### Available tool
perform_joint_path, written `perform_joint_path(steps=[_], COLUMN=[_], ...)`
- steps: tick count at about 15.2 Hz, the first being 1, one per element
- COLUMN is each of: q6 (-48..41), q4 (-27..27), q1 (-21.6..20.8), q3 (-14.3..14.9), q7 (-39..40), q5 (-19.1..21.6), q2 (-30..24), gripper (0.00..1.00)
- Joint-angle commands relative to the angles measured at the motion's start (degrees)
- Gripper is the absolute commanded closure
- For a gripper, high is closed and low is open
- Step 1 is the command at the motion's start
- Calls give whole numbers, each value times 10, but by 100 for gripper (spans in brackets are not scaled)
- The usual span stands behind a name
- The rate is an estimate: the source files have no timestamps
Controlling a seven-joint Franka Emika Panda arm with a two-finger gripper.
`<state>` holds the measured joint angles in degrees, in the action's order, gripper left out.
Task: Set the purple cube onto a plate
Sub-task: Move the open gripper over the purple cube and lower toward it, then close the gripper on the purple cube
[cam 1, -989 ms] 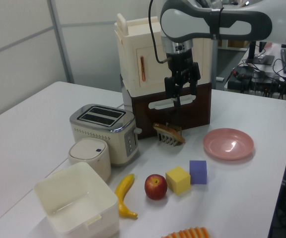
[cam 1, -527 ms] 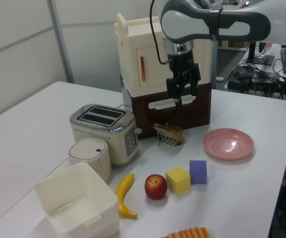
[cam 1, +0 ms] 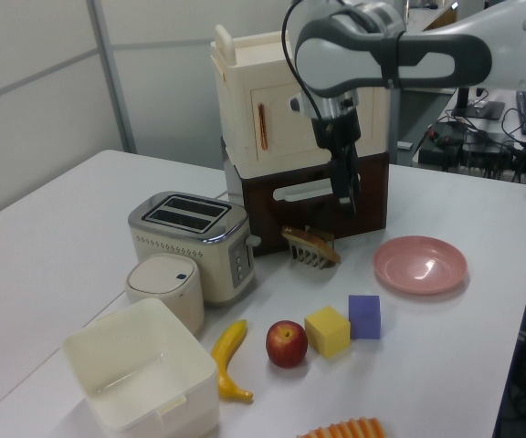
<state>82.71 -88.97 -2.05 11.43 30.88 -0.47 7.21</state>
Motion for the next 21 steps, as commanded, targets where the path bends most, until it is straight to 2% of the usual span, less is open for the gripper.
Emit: perform_joint_path(steps=[1, 3, 5, 10, 14, 21], q6=[15, 56, 119, 220, 271, 286], q4=[-76, -123, -198, -293, -326, -325], q1=[-8, -6, -1, -1, -1, -18], q3=[3, 3, 3, 3, 3, 1], q7=[66, 78, 78, 75, 69, 24], q5=[6, 6, -8, -50, -59, -71], q2=[-23, -40, -72, -75, -69, -37], gripper=[0, 0, 0, 0, 0, 0])
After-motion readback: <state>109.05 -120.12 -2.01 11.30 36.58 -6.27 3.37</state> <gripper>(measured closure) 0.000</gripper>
